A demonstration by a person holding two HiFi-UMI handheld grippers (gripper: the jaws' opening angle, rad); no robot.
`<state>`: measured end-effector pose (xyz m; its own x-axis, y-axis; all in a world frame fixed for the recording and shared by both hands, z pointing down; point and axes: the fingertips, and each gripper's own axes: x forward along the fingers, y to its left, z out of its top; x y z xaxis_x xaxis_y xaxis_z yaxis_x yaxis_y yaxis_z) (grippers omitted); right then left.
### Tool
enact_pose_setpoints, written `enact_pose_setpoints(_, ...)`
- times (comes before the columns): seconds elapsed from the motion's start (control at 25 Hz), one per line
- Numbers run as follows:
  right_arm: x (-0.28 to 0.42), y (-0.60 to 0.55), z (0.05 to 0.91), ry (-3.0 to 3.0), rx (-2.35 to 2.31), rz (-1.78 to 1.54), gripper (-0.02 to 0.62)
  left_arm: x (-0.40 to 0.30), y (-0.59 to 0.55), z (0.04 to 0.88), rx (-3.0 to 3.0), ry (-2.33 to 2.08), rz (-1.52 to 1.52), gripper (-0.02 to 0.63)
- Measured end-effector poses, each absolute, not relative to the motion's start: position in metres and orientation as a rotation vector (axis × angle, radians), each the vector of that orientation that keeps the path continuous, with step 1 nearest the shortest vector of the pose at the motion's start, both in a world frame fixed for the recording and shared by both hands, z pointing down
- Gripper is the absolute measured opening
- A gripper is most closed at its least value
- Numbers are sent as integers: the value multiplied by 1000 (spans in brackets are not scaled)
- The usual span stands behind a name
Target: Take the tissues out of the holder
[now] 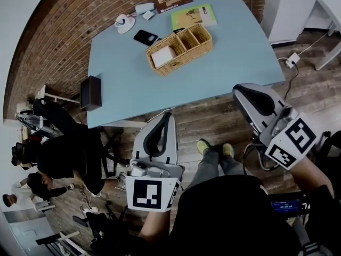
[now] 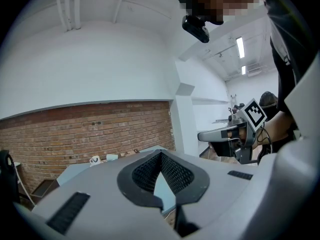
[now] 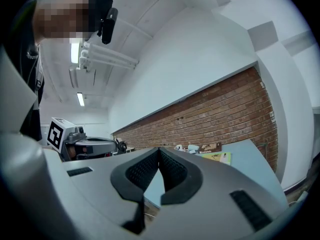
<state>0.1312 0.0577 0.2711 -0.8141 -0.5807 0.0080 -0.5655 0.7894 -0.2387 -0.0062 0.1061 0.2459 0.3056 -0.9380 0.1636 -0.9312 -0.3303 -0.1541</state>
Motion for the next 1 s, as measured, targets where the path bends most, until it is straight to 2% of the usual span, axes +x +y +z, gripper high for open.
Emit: enact_pose_setpoints(1.0,-11,2,284,3097,-969,-230,-6,-146,37,272,-2632,1845,-139,2)
